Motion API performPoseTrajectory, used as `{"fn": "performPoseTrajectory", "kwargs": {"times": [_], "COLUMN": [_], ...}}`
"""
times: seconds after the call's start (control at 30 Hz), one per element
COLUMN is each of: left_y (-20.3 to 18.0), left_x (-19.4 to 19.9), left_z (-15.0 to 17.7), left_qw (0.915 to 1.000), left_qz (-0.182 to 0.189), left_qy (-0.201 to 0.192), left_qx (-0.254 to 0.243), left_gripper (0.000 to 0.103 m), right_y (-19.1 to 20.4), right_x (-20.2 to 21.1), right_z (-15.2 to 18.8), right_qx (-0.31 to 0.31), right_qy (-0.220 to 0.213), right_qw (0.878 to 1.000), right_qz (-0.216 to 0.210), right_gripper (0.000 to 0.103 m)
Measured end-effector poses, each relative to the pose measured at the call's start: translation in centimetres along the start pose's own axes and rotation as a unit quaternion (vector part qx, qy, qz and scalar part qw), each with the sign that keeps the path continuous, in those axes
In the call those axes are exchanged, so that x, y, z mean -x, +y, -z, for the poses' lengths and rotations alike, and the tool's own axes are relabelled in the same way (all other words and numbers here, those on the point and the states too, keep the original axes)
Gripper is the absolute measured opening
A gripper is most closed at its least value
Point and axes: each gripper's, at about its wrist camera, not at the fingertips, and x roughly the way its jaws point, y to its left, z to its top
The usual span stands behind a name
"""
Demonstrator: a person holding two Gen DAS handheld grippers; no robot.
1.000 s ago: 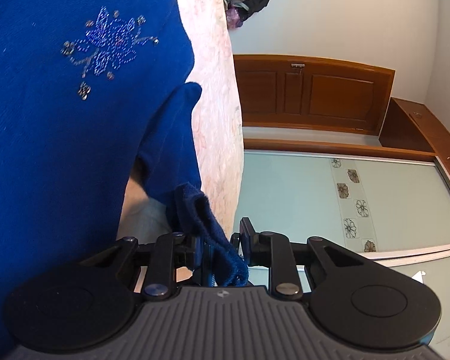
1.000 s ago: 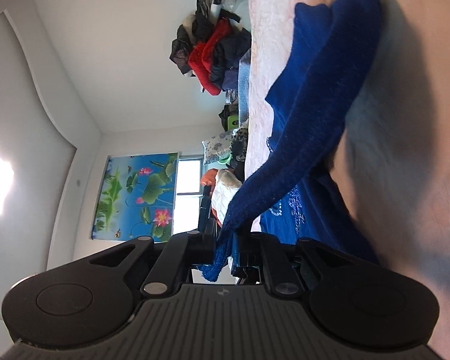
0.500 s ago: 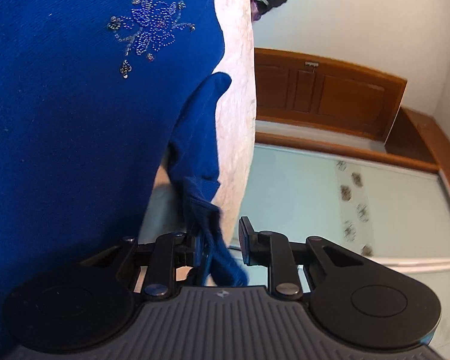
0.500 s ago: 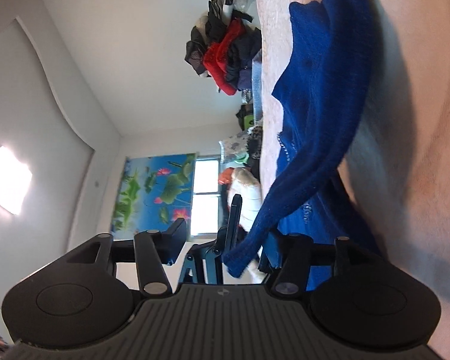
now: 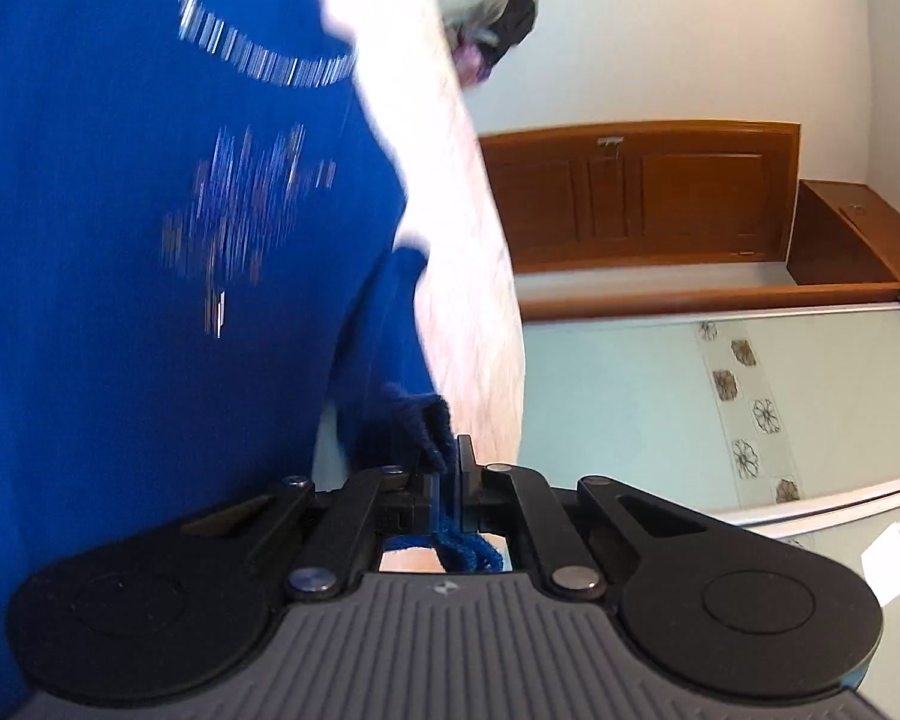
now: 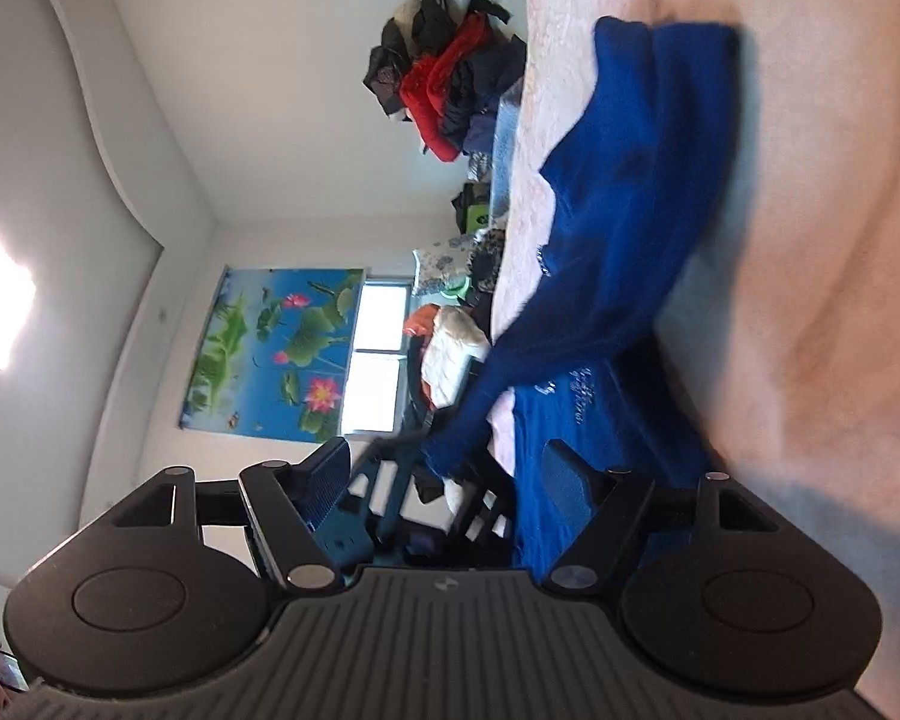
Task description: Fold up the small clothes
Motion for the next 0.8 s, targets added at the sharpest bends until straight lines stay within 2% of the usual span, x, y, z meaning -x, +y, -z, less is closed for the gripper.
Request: {"fn": "performPoseTrajectory", "kwargs": {"times": [0.07,0.17,0.3,0.37,0.43,0.57,0.7,0.8], "left_y": [-1.4,-2.7,-2.3,-1.6,-0.3,2.7,4.1,5.1], "left_x": [0.9,3.4,7.9,10.2,12.3,16.3,20.3,21.3], "left_z": [-2.2,-5.9,-10.3,-12.1,-13.2,-14.5,-14.7,-15.5], "left_qw": [0.9983,0.9907,0.9835,0.9745,0.9668,0.9635,0.9656,0.962], "left_qz": [-0.029,-0.078,-0.126,-0.167,-0.203,-0.221,-0.195,-0.217], "left_qy": [-0.02,-0.054,-0.063,-0.062,-0.071,-0.101,-0.138,-0.136], "left_qx": [-0.046,-0.098,-0.114,-0.136,-0.137,-0.112,-0.103,-0.096], "left_gripper": [0.003,0.003,0.003,0.003,0.003,0.003,0.003,0.004], "right_y": [-0.2,-0.5,0.3,1.3,2.5,4.6,5.9,6.1], "right_x": [0.0,-0.5,-1.8,-2.7,-3.8,-6.3,-8.7,-10.7], "right_z": [-0.3,-0.6,-1.6,-2.4,-3.6,-6.2,-8.5,-9.8], "right_qx": [-0.004,-0.005,0.02,0.043,0.065,0.104,0.147,0.174], "right_qy": [-0.002,0.001,0.015,0.022,0.024,0.024,0.018,0.018], "right_qw": [1.0,1.0,0.999,0.997,0.995,0.99,0.98,0.968], "right_qz": [0.011,0.02,0.045,0.055,0.068,0.093,0.134,0.182], "right_gripper": [0.07,0.07,0.07,0.071,0.071,0.071,0.071,0.071]}}
